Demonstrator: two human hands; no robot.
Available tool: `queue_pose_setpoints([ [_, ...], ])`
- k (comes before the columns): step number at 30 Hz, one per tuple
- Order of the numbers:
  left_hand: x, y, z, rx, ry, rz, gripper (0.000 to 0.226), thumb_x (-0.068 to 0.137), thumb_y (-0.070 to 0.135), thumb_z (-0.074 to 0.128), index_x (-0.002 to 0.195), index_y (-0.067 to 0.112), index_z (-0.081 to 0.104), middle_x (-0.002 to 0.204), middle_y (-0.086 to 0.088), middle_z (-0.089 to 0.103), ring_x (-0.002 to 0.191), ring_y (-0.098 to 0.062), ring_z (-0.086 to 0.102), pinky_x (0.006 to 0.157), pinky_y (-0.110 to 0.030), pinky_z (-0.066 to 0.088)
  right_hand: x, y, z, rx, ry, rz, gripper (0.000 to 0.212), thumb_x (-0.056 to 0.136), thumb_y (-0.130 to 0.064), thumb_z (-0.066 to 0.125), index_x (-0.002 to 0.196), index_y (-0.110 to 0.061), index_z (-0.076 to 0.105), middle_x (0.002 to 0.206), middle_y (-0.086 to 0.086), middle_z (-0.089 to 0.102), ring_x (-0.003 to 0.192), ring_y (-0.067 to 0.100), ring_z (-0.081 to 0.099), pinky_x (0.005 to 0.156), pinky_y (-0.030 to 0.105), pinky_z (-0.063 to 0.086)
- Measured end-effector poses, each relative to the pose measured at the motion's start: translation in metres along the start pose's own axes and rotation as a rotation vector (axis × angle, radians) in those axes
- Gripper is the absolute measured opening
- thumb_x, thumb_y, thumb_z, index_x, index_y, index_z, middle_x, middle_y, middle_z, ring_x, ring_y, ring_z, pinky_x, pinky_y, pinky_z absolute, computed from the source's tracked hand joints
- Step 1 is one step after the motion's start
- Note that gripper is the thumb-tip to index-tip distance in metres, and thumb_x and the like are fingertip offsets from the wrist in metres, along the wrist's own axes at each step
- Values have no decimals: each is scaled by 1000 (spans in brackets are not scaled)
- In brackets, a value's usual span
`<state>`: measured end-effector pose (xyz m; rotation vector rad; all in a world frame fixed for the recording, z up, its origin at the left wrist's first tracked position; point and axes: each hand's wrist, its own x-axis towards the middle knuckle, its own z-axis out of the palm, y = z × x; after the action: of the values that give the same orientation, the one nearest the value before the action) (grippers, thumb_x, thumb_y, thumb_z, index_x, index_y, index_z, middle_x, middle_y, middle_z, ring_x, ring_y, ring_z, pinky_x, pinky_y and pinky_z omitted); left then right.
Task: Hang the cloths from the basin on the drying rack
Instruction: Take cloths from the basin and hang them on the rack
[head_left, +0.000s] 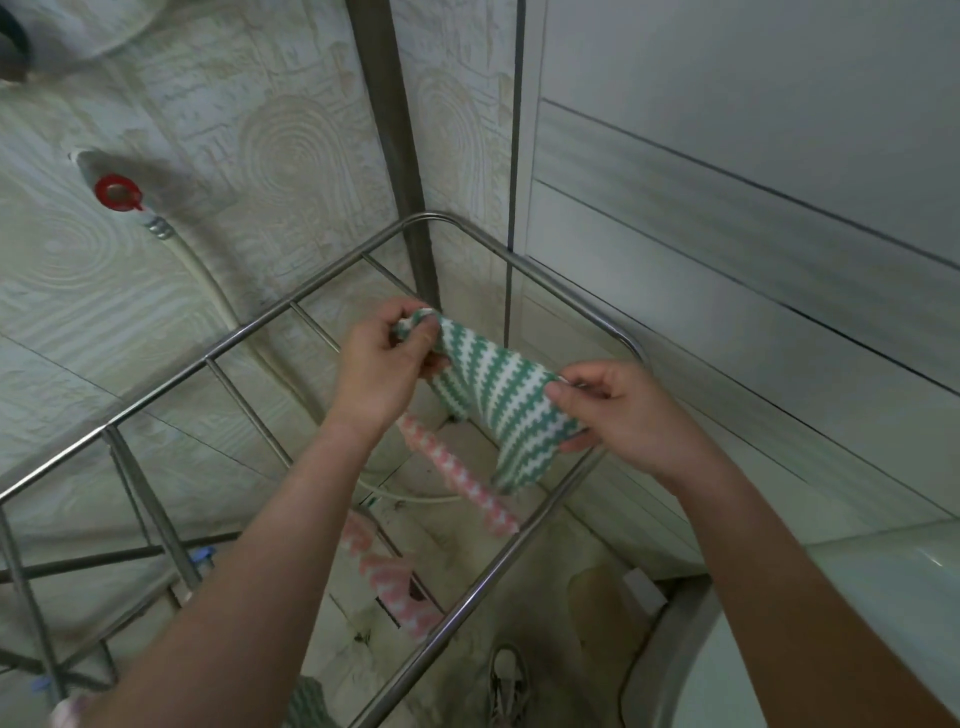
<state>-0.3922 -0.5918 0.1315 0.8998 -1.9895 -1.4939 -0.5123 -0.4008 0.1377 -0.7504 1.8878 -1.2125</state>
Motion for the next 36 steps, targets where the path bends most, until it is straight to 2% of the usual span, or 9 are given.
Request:
queue_pose_setpoints([
  [3,15,-6,19,248,0,121,11,90,21,60,82,26,64,78,15,62,77,-6,60,70,-19,47,9,13,-13,-26,114,65,19,94,-15,57,79,-11,67,82,7,70,72,15,70,59,24,58],
  [7,35,-16,52,467,-30,153,14,91,28,58,91,17,68,81,10,63,74,-6,56,57,-3,34,32,38,-25,-357,243,76,27,94,-21,54,80,-1,65,79,18,68,73,31,69,65,45,60],
  [11,52,-26,78,582,-45,135,19,93,25,56,96,11,67,89,-2,68,73,-9,53,60,-15,38,49,50,-29,-595,312,86,31,94,-18,49,68,-1,52,64,15,56,58,25,53,54,29,43],
  [17,64,-29,90,744,-98,80,25,92,27,55,108,10,64,100,-11,69,81,-19,59,67,-26,42,60,62,-26,-740,346,88,23,91,-10,51,68,-7,51,56,0,44,49,13,41,45,22,29],
  [20,64,-27,88,696,-185,77,49,88,22,60,134,16,44,118,-13,62,103,-26,60,82,-29,44,58,62,-23,-787,350,55,10,89,-12,56,96,-6,61,80,8,58,74,24,59,55,27,40],
  [23,59,-30,74,691,-84,132,52,83,13,63,131,19,45,119,-14,53,99,-26,55,76,-25,37,52,61,-20,-877,332,45,43,90,-26,62,130,-16,50,118,12,54,107,28,50,76,33,43],
  [28,48,-50,57,590,-42,-139,23,88,26,62,108,17,57,101,-7,59,82,-20,56,64,-27,39,37,53,-10,-695,58,107,26,89,-35,62,104,-16,72,96,0,72,79,12,65,71,26,51],
  [32,43,-62,60,265,-53,-319,24,84,23,69,100,17,54,100,-10,64,91,-26,63,70,-33,47,30,50,-5,-815,120,90,17,86,-28,67,97,-17,74,87,-1,73,76,14,65,69,27,53],
  [36,43,-64,63,235,-34,-297,16,82,15,70,91,18,57,91,-11,65,81,-24,62,66,-31,48,27,51,0,-876,183,72,11,84,-26,69,92,-18,67,85,0,69,76,16,64,68,27,51],
])
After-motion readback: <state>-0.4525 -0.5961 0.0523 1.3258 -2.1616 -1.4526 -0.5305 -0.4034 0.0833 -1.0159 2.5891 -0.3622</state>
